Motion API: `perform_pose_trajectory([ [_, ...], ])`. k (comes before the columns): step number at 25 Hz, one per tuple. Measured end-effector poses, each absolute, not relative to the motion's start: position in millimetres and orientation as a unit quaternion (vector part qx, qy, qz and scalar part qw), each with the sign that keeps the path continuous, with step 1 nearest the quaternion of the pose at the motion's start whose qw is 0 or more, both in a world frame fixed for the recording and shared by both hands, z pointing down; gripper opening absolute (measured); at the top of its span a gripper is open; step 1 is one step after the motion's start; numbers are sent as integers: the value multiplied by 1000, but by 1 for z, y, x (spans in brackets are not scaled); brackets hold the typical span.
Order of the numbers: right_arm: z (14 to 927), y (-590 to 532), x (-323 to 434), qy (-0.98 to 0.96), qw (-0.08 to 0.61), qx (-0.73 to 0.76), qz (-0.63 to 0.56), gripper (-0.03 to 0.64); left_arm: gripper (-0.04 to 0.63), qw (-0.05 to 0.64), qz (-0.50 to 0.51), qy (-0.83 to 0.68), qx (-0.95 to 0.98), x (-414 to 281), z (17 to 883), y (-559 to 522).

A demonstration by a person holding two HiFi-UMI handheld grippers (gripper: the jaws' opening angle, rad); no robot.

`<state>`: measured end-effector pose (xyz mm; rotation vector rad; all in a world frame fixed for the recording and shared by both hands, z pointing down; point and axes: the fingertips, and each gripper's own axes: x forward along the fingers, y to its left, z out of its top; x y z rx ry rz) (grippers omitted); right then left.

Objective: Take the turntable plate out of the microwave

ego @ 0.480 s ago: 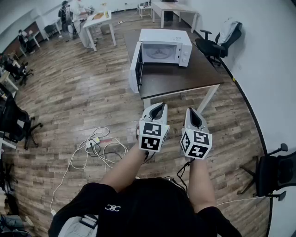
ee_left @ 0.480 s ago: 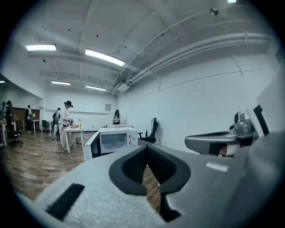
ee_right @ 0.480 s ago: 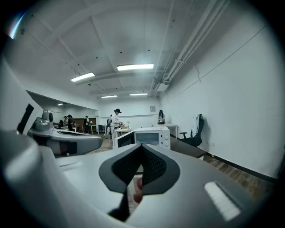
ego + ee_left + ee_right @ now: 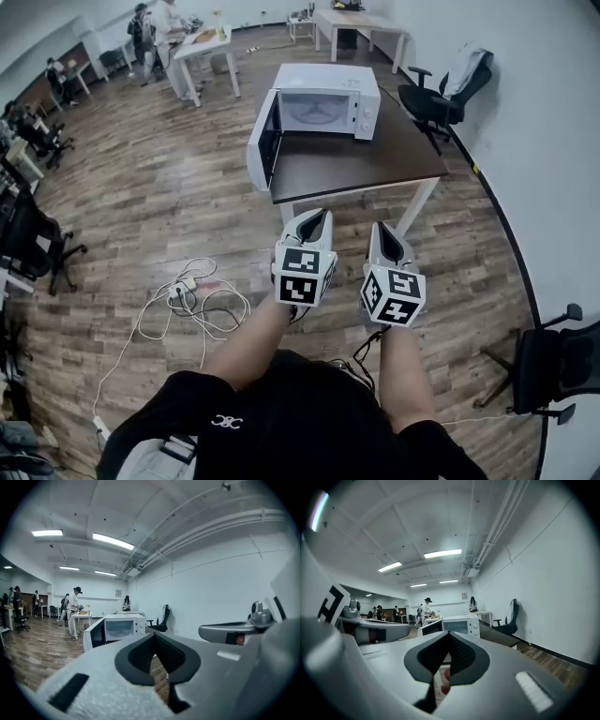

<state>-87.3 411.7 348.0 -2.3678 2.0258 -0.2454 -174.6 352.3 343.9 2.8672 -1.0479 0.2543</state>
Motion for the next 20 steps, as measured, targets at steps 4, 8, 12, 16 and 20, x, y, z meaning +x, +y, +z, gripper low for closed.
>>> perform_pose_trajectory([
  [4,357,418,-77,656,0,-749,-90,8,9,45,84,-349,932,-164,349,361],
  [8,362,423,-70,664,-10,-742,-89,8,9,56,91,-353,929,-154,358,361],
  [12,364,429,-57,666,-11,-741,-88,8,9,56,95,-354,929,-142,362,360],
  [16,367,428,-43,662,-5,-744,-90,8,9,51,95,-350,931,-131,361,357],
  [20,371,419,-40,663,-3,-744,-87,8,9,65,91,-349,931,-127,365,346],
])
